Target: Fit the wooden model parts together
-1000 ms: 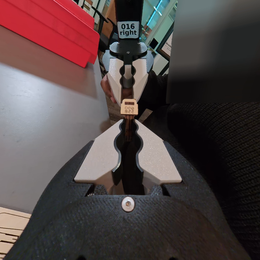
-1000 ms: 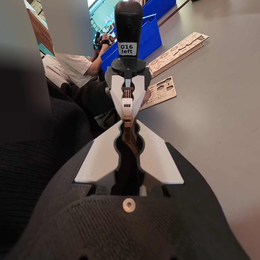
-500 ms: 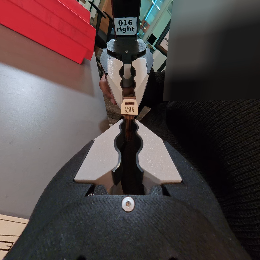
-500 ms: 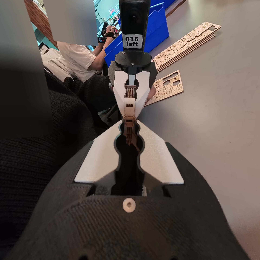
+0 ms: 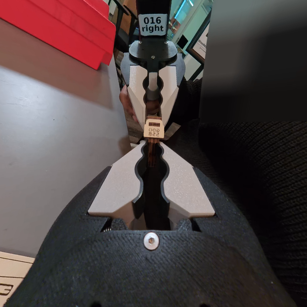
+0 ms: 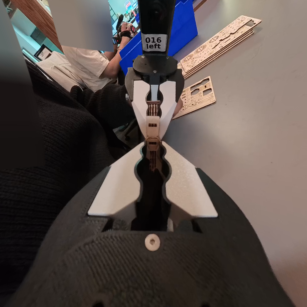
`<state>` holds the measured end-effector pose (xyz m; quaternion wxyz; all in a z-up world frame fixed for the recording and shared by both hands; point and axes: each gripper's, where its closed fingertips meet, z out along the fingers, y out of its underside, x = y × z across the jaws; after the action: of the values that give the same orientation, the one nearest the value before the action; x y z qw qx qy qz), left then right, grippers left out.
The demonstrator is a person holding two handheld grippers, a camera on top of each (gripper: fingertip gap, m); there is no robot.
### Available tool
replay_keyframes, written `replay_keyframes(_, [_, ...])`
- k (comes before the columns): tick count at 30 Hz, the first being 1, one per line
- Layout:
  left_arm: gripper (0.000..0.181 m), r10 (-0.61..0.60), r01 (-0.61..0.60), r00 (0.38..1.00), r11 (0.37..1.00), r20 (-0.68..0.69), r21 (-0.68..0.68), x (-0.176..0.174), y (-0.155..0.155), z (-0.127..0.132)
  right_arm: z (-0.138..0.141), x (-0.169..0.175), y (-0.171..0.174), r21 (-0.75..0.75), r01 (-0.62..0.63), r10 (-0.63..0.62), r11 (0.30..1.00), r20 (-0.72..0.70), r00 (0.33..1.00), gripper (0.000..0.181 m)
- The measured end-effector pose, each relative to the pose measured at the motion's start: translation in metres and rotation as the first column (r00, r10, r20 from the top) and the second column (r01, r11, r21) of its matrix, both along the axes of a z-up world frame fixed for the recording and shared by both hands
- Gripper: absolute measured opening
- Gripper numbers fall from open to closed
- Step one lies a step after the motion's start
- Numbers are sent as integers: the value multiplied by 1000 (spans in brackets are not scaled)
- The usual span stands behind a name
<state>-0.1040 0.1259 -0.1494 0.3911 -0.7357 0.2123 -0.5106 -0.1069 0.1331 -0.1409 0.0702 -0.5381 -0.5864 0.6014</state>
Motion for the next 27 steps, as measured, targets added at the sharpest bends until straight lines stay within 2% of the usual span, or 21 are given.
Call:
replay_keyframes(4, [5, -5, 5, 1000, 1000, 28, -5, 0, 0, 2, 2, 0, 0, -9, 0, 0, 1000, -4, 1000, 14])
replay_keyframes(10, [6, 4, -4, 1000, 1000, -5, 3, -1, 2, 2, 2, -1, 5, 49, 19, -18, 999, -15, 1000, 16])
replay_keyframes(14, [6, 9, -9, 1000, 1000, -15, 1, -2, 2, 0, 8, 0, 9, 30, 31, -30, 999, -31, 999, 15])
replay_keyframes(27, [6, 14, -14, 1000, 1000, 1, 4, -3, 3, 2, 2, -1, 2, 52, 15, -14, 999, -19, 1000, 12])
